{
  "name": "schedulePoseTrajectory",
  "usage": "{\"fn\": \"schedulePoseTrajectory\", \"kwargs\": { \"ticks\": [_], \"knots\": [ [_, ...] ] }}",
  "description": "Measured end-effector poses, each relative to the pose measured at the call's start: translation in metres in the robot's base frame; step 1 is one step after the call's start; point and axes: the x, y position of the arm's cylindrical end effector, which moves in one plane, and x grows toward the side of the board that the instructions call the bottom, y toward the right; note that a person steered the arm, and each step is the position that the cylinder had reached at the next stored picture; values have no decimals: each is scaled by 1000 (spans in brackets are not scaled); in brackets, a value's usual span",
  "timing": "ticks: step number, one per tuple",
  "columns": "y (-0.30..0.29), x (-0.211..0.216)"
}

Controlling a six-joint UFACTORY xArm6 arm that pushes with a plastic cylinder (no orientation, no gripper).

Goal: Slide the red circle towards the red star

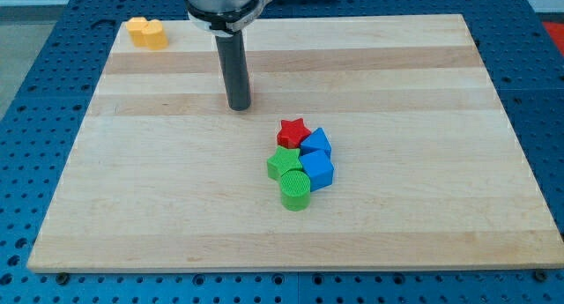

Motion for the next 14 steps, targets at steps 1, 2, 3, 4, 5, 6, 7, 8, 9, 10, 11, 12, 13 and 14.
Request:
{"fn": "schedulePoseTrajectory", "kwargs": {
  "ticks": [1,2,3,4,5,6,7,8,9,10,11,12,13,14],
  "knots": [
    [51,-31],
    [88,-79],
    [51,-87],
    [8,-47],
    [2,-1],
    [2,8],
    [14,-33],
    [11,-68],
    [-11,-60],
    [-11,-32],
    [-3,0],
    [0,-1],
    [-16,-18],
    [-42,1]
  ]
}}
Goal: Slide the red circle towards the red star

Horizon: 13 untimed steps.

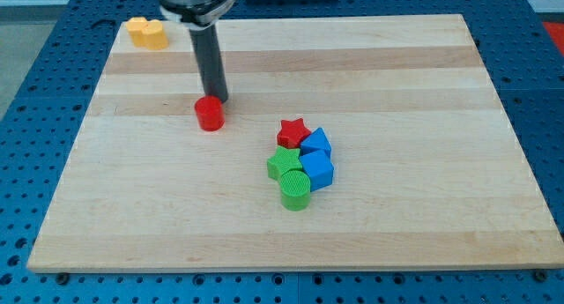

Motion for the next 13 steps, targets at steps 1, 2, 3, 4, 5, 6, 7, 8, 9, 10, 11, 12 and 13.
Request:
{"fn": "schedulePoseTrajectory", "kwargs": {
  "ticks": [1,2,3,4,5,6,7,8,9,10,11,12,13],
  "knots": [
    [4,45],
    [19,57],
    [-10,54],
    [-62,72],
    [-82,89],
    [-90,90],
    [-68,98],
    [-19,98],
    [2,98],
    [-1,98],
    [-23,122],
    [-22,143],
    [2,136]
  ]
}}
